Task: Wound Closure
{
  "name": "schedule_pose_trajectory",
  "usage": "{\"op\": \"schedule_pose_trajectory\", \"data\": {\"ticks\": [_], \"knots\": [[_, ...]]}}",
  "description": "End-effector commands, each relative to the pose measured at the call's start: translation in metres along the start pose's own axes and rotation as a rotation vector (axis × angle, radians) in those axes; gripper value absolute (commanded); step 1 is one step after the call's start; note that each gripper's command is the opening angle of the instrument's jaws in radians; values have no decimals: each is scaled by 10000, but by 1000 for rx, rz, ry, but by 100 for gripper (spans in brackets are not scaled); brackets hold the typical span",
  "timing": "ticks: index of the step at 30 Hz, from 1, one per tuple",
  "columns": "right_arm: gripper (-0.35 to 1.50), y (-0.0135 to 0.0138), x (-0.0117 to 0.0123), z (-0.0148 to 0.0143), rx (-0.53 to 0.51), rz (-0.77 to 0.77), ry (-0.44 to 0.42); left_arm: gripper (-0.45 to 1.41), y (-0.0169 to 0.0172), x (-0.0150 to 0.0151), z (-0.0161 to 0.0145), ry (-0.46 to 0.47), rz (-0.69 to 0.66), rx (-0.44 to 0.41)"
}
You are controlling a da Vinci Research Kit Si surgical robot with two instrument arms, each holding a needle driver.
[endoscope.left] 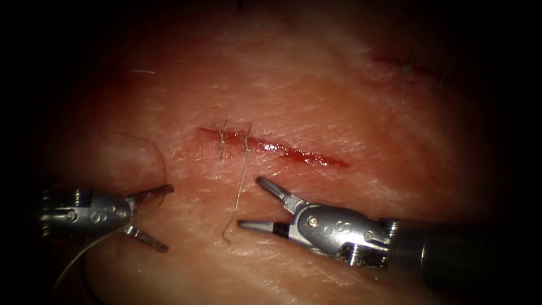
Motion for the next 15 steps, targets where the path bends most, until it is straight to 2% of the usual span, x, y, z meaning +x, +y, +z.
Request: {"op": "schedule_pose_trajectory", "data": {"ticks": [1, 2, 4, 5, 7, 8, 9, 12, 14, 15], "knots": [[140, -5, -1, 14, 13, -4, 7, 98, 3, -9, 5, -4, -25, 13], [140, -6, -1, 15, 19, -5, 9, 96, 4, -17, 2, -8, -44, 25], [140, -8, 0, 16, 20, -5, 9, 96, 8, -37, -2, -76, -80, 32], [140, -9, 0, 14, 22, -6, 10, 93, 13, -55, -1, -165, -103, 18], [140, -10, 0, 10, 25, -7, 10, 91, 17, -72, 1, -282, -126, 5], [140, -10, -1, 8, 24, -8, 10, 88, 20, -85, 4, -383, -137, 3], [140, -10, -2, 7, 22, -8, 9, 86, 21, -88, 5, -415, -141, 3], [140, -11, -4, 5, 25, -10, 7, 84, 21, -82, 7, -455, -156, -23], [140, -11, -4, 5, 24, -10, 7, 83, 19, -66, 10, -420, -162, -34], [140, -10, -5, 6, 24, -11, 6, 83, 18, -45, 15, -339, -140, -49]]}}
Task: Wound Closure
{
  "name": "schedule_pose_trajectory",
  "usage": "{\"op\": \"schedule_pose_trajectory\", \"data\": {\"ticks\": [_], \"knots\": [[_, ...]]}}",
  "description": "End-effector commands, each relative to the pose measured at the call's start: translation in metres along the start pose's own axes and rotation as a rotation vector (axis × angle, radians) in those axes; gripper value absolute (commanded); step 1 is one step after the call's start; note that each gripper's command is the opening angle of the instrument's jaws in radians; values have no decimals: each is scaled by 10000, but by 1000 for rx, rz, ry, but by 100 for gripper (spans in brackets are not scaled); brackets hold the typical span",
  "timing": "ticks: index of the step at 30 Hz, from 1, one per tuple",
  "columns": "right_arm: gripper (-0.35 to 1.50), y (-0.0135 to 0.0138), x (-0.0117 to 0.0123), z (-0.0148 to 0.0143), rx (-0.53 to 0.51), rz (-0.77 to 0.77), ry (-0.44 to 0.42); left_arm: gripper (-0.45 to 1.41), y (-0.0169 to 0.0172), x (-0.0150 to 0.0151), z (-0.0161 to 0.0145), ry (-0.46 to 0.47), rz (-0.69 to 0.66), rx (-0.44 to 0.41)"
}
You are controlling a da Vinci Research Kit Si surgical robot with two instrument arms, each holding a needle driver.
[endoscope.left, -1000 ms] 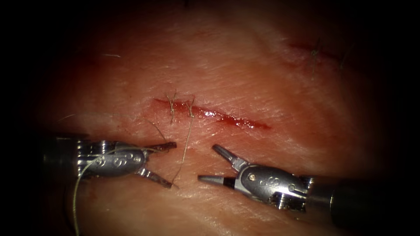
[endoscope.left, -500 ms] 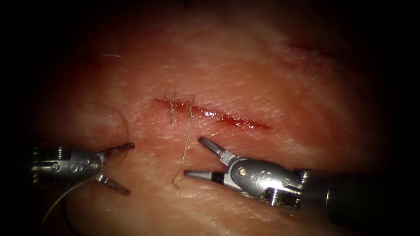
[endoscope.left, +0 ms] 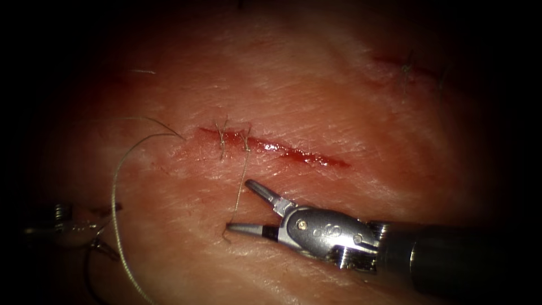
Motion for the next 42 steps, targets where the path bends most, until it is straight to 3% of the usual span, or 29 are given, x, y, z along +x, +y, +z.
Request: {"op": "schedule_pose_trajectory", "data": {"ticks": [1, 5, 14, 20, 38, 42], "knots": [[140, -3, -6, 8, 1, 0, 0, 83, 6, 11, 8, 48, 15, -14], [140, -3, -10, 8, 2, -3, -2, 83, 29, 71, 22, 194, 78, -38], [140, -1, -16, -5, 6, -7, -12, 83, 28, 117, 49, 256, 149, -1], [140, -2, -26, -20, 28, -17, -34, 78, 11, 124, 50, 264, 157, 66], [141, -4, -37, -26, 36, -28, -50, 59, 17, 120, 68, 284, 177, 51], [141, -3, -38, -27, 36, -28, -50, 36, 18, 120, 69, 286, 184, 47]]}}
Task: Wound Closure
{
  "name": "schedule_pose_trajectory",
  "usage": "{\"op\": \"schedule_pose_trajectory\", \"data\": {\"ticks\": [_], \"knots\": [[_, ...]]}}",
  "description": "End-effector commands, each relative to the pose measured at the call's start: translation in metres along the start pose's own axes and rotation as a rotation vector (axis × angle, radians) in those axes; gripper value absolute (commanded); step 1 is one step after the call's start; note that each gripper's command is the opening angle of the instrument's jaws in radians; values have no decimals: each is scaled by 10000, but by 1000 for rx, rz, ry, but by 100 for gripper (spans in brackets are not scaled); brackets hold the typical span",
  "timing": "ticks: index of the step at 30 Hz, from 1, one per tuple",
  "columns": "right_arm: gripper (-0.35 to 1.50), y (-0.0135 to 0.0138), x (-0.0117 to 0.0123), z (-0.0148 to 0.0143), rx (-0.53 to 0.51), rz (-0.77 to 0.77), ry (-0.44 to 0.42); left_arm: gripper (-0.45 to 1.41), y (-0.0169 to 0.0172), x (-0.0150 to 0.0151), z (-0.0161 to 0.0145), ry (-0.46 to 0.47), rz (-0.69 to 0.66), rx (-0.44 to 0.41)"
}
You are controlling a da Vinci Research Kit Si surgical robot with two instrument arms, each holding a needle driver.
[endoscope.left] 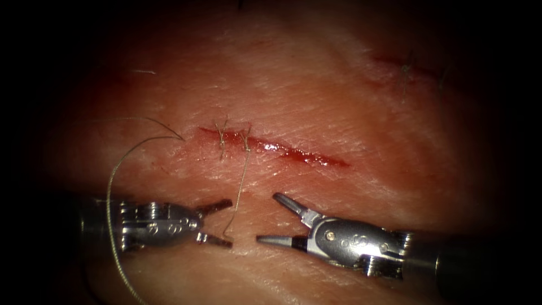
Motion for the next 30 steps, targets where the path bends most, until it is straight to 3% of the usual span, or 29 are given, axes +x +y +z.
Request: {"op": "schedule_pose_trajectory", "data": {"ticks": [1, 2, 5, 12, 21, 28, 30], "knots": [[141, -3, -4, 7, -1, 1, -1, 24, 3, -1, 9, 0, 3, -3], [141, -3, -5, 7, -1, 1, -1, -1, 3, -2, 8, 1, 3, -6], [141, -2, -5, 7, -5, 1, -2, -45, 3, -1, 9, 2, 27, -5], [141, -2, -5, 6, -7, 1, -3, -45, -6, 5, 6, 38, 68, 2], [138, 12, -2, 19, -20, 10, -10, -45, -51, 31, -26, 82, 93, 26], [145, 41, 1, 47, -75, -158, -1, -45, -76, 56, -52, 106, 105, 59], [148, 49, 3, 70, -98, -206, -9, -45, -86, 65, -63, 119, 104, 71]]}}
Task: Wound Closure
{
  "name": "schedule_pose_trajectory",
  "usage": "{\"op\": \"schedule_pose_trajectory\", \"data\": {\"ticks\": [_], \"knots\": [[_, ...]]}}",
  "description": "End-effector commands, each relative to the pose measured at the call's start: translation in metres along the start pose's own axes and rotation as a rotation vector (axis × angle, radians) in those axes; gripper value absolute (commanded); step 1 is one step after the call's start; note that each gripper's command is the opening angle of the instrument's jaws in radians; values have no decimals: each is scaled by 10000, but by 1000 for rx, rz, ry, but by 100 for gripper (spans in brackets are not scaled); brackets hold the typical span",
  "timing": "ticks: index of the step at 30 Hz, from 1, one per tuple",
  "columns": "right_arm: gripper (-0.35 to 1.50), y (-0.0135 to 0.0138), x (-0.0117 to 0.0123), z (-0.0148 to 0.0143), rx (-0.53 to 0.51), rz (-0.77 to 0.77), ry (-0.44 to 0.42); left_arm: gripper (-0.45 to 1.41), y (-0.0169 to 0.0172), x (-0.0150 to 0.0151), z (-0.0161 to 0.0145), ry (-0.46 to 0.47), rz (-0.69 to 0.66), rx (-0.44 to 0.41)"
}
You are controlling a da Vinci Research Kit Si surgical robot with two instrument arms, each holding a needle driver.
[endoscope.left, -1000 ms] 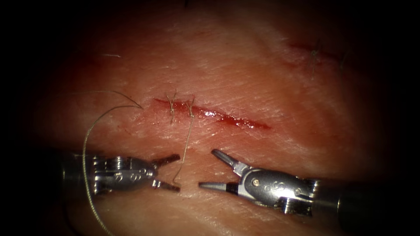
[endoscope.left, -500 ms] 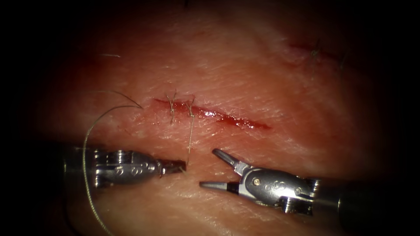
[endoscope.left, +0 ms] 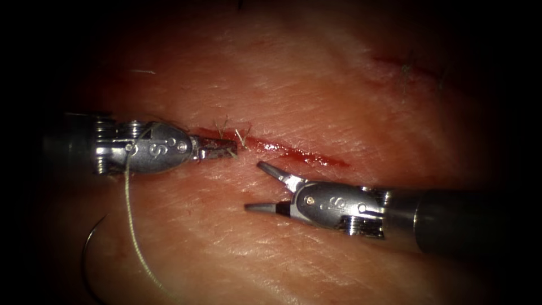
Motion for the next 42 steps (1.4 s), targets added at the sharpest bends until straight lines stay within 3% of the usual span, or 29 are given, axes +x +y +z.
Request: {"op": "schedule_pose_trajectory", "data": {"ticks": [1, 9, 21, 27, 42], "knots": [[148, 0, 0, 18, -9, -28, 3, -45, 1, -1, 7, 1, -3, -1], [148, 10, 2, 44, -102, -81, -59, -45, -2, -3, 3, -2, 2, 2], [148, 14, 9, 36, -107, -76, -70, -45, -7, -13, -4, -13, -2, 13], [148, 33, 23, 49, -125, -70, -68, -45, -4, -13, -5, -15, -2, 16], [148, 34, 19, 76, -120, -78, -61, -45, 2, -9, -5, -17, 1, 20]]}}
